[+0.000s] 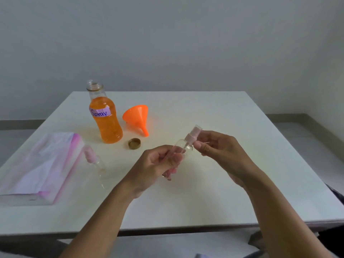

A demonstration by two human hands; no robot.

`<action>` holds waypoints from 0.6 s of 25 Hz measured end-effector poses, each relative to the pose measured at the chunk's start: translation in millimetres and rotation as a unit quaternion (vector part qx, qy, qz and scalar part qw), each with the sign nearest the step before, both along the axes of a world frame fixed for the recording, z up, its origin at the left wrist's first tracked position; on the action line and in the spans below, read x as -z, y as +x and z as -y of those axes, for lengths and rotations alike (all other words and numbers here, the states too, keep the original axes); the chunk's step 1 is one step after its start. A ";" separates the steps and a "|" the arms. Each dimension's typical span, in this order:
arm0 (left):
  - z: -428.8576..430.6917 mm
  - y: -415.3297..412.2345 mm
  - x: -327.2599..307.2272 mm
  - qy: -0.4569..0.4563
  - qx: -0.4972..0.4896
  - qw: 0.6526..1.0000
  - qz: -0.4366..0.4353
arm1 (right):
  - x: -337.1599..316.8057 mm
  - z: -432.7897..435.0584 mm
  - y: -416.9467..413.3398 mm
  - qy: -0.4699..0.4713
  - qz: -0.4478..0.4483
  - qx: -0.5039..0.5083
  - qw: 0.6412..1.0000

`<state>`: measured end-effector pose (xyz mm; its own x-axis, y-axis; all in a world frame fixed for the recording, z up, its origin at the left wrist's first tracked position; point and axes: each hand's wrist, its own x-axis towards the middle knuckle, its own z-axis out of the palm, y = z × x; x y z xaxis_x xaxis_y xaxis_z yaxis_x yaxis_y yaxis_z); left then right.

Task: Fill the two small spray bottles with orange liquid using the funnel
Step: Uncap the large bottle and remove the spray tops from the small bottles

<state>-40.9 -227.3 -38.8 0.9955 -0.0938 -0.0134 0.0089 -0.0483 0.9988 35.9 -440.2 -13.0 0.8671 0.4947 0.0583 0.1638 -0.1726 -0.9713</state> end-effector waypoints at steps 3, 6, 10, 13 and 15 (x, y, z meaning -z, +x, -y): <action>5.5 10.0 2.5 0.008 0.002 1.000 -0.018 | 0.6 1.8 4.9 0.072 -0.034 0.015 0.997; 11.5 17.9 2.1 0.017 0.006 1.000 -0.016 | 2.7 -13.6 4.7 0.082 -0.024 0.052 0.995; 11.6 19.7 3.4 0.009 0.013 1.000 -0.012 | 9.3 -10.2 12.5 0.093 -0.044 0.029 0.994; 6.5 17.6 4.0 -0.013 0.023 1.000 -0.015 | 9.5 7.6 18.2 0.099 -0.079 -0.005 0.992; 4.5 14.8 2.5 -0.017 0.032 0.999 -0.013 | 6.8 15.7 17.1 0.112 -0.094 -0.014 0.989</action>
<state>-26.1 -231.8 -41.3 0.9868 -0.1582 -0.0344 0.0324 -0.0156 0.9994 53.0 -456.0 -19.8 0.8594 0.5113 0.0078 -0.0221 0.0524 -0.9984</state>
